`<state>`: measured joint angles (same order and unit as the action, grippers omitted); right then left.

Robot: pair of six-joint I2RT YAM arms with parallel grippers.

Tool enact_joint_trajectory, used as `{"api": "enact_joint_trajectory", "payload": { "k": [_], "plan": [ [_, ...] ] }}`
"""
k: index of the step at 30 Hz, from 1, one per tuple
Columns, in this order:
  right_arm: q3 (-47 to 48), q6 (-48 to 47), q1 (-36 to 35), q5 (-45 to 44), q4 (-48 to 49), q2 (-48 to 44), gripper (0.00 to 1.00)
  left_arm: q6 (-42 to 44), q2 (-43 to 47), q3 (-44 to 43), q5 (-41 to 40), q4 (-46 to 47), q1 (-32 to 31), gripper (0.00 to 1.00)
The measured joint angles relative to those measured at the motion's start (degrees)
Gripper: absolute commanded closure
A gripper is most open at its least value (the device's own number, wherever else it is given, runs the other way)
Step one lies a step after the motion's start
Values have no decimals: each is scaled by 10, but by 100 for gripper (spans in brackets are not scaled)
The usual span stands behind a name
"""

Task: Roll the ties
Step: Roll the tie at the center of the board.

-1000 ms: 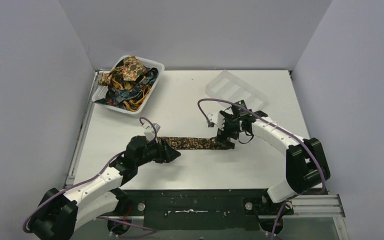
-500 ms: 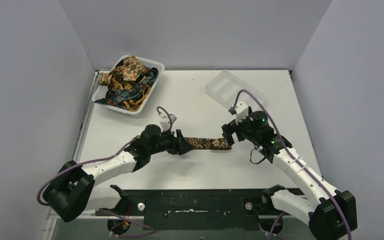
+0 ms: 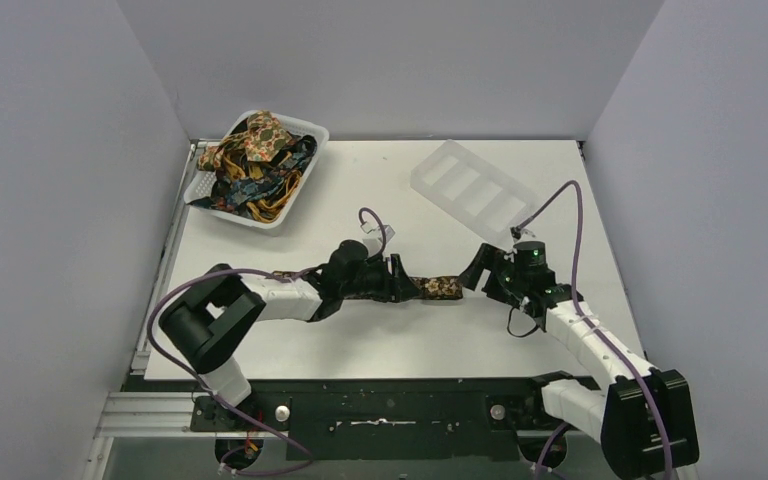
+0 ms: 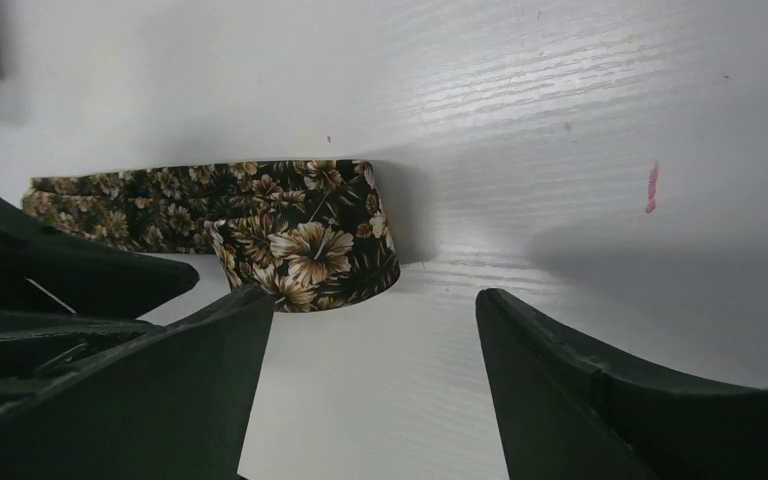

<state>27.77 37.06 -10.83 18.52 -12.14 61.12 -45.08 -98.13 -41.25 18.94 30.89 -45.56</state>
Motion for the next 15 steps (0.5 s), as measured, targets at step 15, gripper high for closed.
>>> {"api": "enact_joint_trajectory", "payload": {
  "k": [15],
  "plan": [
    [-9,18,88,195,126,137,37,-28,-101,-68,-1,33,-5,64]
  ]
}}
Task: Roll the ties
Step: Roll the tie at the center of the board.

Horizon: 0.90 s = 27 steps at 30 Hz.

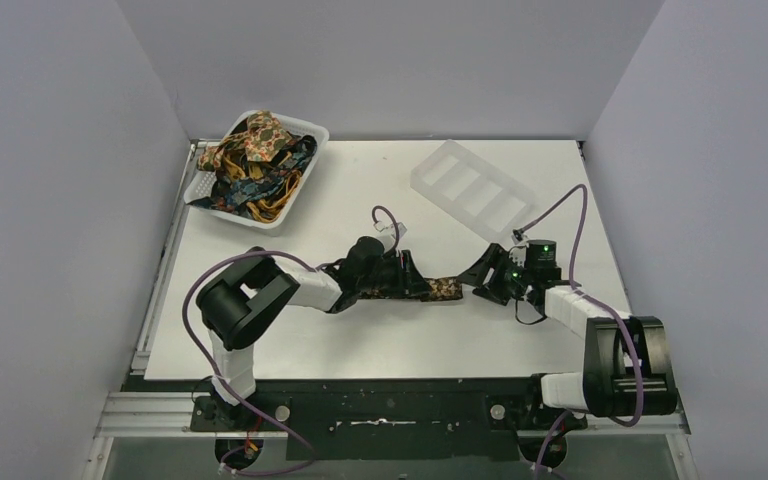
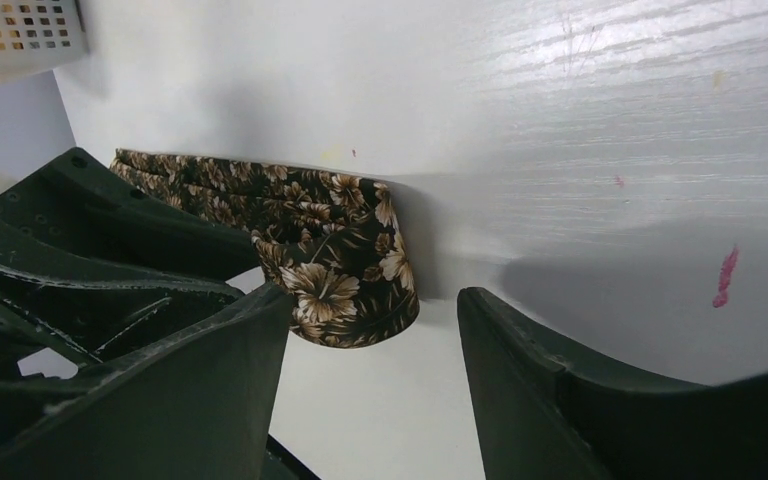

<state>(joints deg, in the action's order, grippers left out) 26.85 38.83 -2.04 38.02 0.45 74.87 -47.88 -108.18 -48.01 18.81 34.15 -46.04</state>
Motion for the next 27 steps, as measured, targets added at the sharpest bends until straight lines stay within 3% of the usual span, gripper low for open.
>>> {"api": "enact_joint_trajectory", "payload": {
  "k": [4,11,18,27],
  "plan": [
    [0,-7,5,20,7,24,35,-4,-4,0,-1,5,0,54],
    [0,-22,5,51,23,35,33,12,15,0,-8,-16,0,53],
    [0,-37,5,82,33,68,35,33,56,-6,-13,-65,-5,57],
    [0,-48,5,106,48,87,42,36,22,-9,-5,-72,-19,67]
  ]
}}
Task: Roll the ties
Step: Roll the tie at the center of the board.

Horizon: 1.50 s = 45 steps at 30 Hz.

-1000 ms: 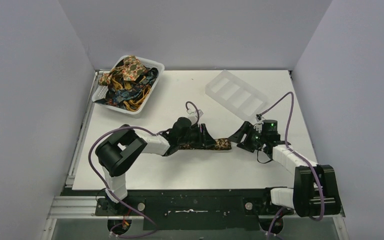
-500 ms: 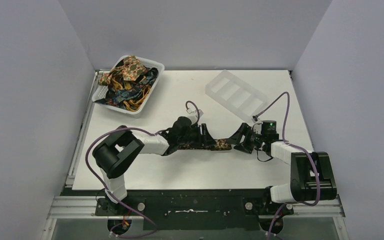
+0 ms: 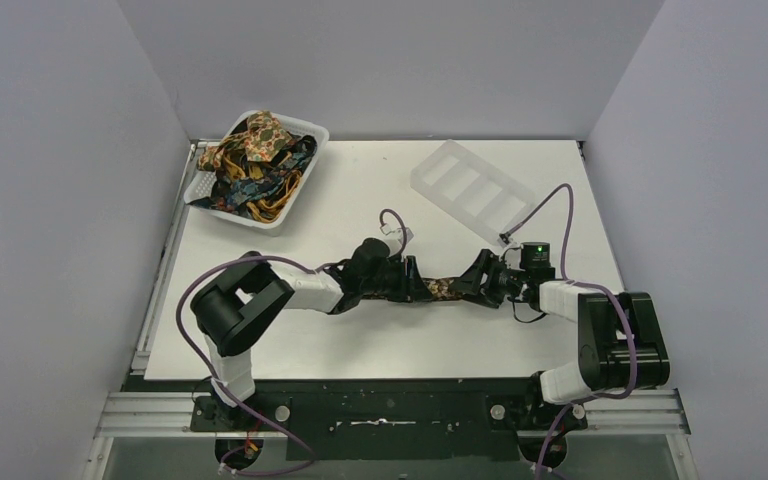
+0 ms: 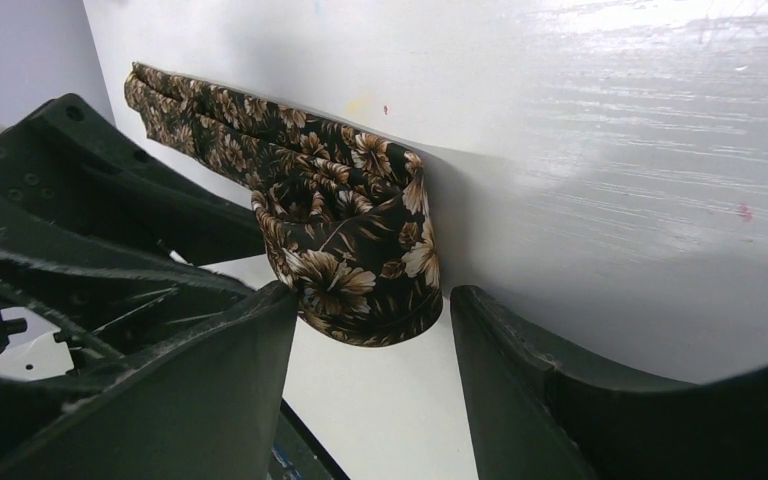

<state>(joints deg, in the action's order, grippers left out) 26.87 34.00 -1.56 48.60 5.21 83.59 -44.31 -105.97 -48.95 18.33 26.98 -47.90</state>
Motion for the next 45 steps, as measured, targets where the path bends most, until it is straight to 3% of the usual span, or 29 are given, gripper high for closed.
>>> {"api": "enact_joint_trajectory", "payload": {
  "k": [6,12,23,33,39,45],
  "plan": [
    [0,-2,0,7,4,4,50,5,-26,-18,-2,0,3,67],
    [0,-2,0,19,9,4,49,7,-27,-20,0,18,6,67],
    [0,3,0,23,20,6,41,24,-42,-28,7,38,13,67],
    [0,10,0,23,33,24,45,29,-46,-28,17,42,17,65],
    [0,13,-1,23,53,26,36,37,-46,-30,21,39,23,65],
    [21,-18,-4,18,37,35,34,62,-53,-59,16,10,23,66]
  ]
}}
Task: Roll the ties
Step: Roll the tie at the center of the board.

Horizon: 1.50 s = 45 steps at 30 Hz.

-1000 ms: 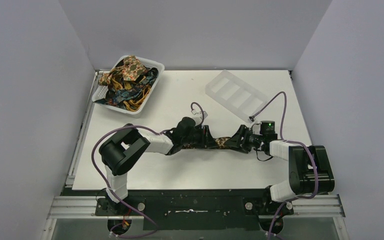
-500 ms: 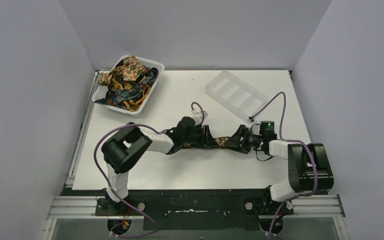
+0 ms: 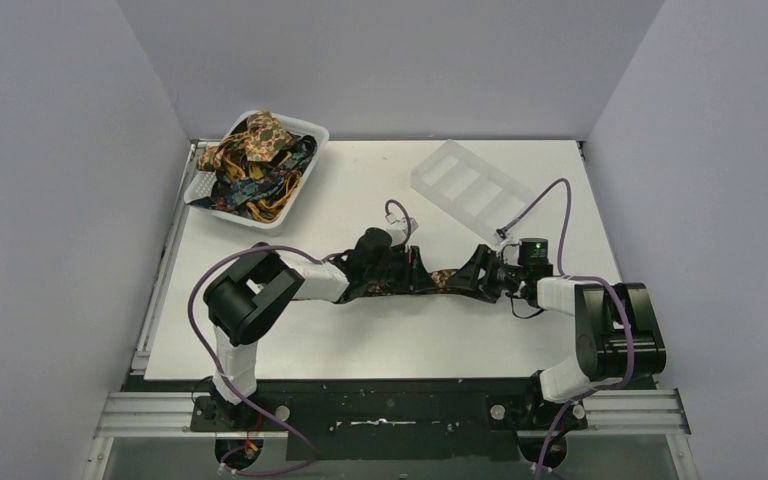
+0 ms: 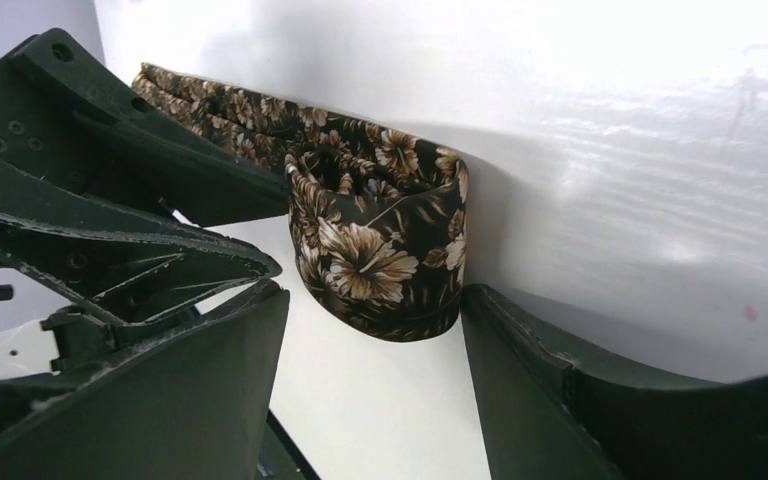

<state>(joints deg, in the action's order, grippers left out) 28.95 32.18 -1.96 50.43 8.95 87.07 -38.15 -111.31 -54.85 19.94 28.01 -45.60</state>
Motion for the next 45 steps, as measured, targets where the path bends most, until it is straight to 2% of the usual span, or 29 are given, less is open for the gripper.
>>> {"api": "enact_joint_trajectory", "payload": {
  "k": [11,25,31,35,37,41,45],
  "plan": [
    [15,-28,0,-15,-11,1,31,34,-4,-15,-19,-47,0,66],
    [11,2,-10,34,82,39,54,45,-13,-25,-29,-61,1,67],
    [12,14,-12,33,85,39,73,49,-13,-28,-33,-66,1,67],
    [18,15,-31,-1,65,39,84,50,-13,-28,-34,-68,3,67],
    [30,12,-52,-24,47,39,94,50,-12,-29,-34,-69,5,67],
    [50,7,-81,-76,15,31,100,50,-12,-29,-36,-69,7,62],
    [66,2,-94,-141,-38,1,100,50,-8,-29,-39,-71,10,53]
  ]
}}
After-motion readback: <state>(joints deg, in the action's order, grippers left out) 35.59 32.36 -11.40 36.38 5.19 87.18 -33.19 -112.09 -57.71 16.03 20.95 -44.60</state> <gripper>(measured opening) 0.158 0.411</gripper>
